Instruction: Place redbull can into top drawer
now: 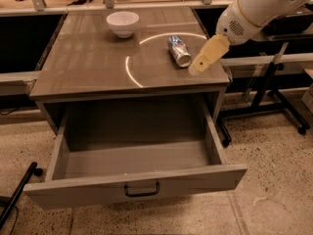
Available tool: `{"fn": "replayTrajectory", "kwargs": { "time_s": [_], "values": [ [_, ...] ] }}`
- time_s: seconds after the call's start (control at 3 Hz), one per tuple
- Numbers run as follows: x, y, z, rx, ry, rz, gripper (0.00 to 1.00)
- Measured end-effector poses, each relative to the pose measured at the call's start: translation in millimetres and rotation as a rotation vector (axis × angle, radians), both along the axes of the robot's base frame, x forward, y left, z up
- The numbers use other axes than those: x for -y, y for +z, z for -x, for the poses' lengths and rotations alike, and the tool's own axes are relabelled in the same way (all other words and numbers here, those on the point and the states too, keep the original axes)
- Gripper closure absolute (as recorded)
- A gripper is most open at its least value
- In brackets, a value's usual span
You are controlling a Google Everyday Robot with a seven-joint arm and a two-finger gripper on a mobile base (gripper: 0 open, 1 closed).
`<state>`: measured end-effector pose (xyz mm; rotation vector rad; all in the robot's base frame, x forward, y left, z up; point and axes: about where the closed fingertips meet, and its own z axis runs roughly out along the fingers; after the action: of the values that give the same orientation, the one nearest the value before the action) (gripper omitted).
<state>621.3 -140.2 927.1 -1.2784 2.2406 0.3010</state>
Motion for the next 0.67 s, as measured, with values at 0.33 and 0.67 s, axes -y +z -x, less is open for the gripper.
{"fn": "replayTrajectory", "kwargs": {
  "time_s": [0.33,0.67],
  "values": [
    [-22,-7,-26,-0.031,-0.051,0.019,0.00],
    [-35,-23,-52,-0.073,-0.102,0.016,0.00]
  ]
}}
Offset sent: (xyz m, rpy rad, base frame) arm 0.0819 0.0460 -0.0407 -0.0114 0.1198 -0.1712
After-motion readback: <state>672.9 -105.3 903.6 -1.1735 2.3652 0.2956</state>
